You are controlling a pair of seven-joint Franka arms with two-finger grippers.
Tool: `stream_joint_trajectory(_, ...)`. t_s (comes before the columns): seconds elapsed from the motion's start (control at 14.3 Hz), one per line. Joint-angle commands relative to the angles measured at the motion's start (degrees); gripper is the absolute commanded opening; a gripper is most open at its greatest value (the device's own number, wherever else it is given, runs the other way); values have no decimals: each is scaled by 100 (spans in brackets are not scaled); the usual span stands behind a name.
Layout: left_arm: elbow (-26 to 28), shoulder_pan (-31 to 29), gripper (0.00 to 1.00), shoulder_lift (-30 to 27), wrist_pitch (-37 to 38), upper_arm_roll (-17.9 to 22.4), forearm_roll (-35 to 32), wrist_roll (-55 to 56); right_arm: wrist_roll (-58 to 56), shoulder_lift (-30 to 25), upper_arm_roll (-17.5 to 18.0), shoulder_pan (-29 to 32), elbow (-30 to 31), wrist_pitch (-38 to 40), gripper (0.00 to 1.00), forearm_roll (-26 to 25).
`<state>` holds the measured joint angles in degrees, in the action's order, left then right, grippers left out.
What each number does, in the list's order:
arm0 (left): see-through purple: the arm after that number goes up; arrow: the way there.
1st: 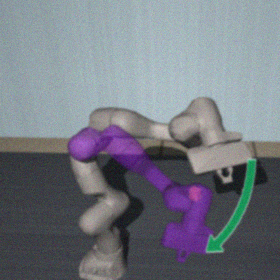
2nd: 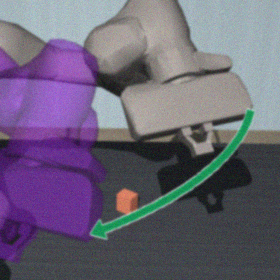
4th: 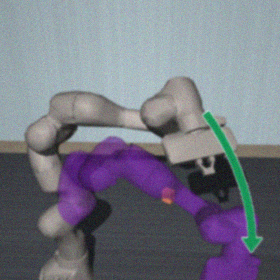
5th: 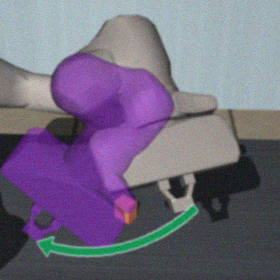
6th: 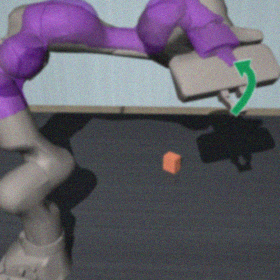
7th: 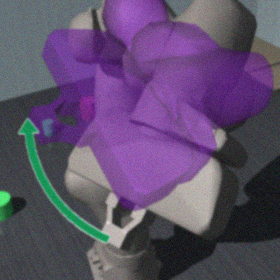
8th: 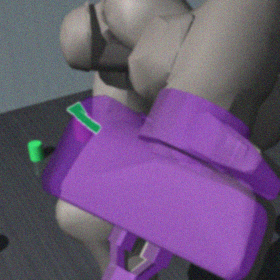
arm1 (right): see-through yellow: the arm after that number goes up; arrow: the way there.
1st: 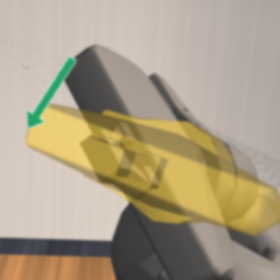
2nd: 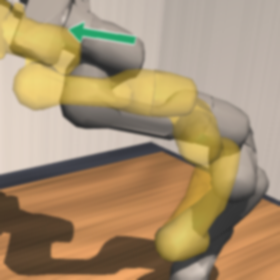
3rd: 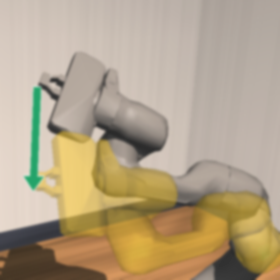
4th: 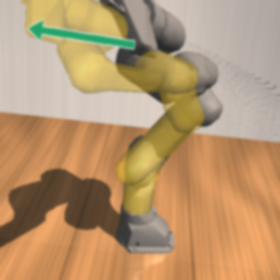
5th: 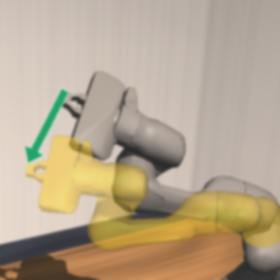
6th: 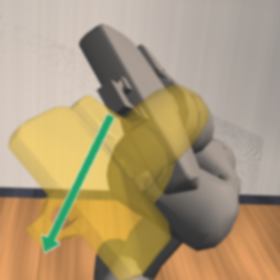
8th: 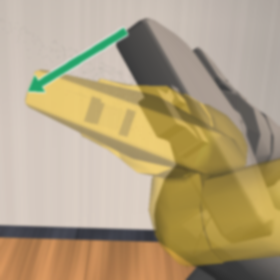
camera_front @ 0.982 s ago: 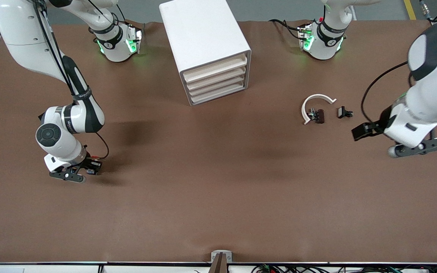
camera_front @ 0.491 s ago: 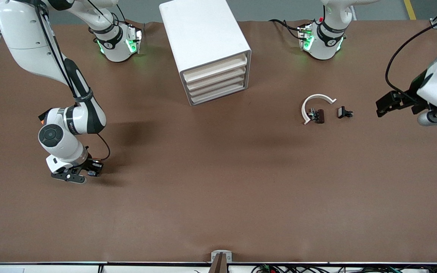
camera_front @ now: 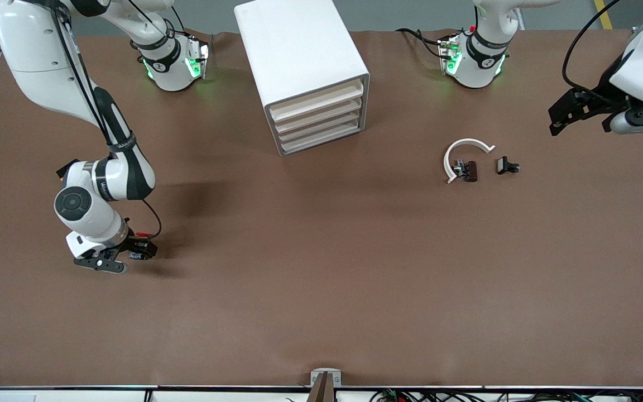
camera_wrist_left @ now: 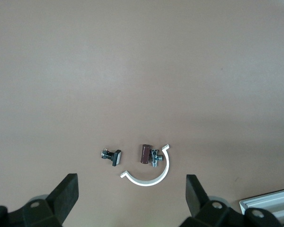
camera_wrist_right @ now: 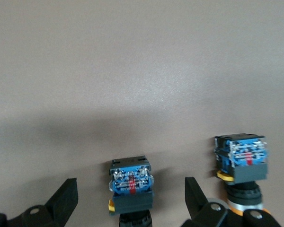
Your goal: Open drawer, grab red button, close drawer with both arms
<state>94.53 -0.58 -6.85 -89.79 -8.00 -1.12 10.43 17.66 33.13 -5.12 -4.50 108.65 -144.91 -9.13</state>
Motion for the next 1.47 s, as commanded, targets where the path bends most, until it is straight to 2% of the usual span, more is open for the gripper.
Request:
stream_joint_trajectory(0.0,101,128,100,-124,119,132,86,-77,-122,-271,125,10,-327,848,100,-98)
stream_joint_trajectory(0.21,74,129,100,-115,216,115,77,-181,-210,-500,205,10,-502,1358,100,-72)
stream_joint_trajectory(0.35,66,94,100,-115,216,150,68,-654,-420,-658,319,36,-800,2146,100,-28)
stream_joint_trajectory(0.63,74,76,100,-89,225,159,68,-622,-1070,-1132,310,71,-1231,3623,100,533)
stream_joint_trajectory(0.84,66,76,100,-89,260,167,68,-656,-1370,-1615,293,89,-1426,4513,100,666)
stream_joint_trajectory(1.12,-49,76,100,-36,260,167,59,-718,-1388,-2380,293,72,-1417,4963,100,666)
stream_joint_trajectory(1.4,-84,76,100,-10,260,167,15,-753,-1590,-2776,284,72,-1400,5051,100,666)
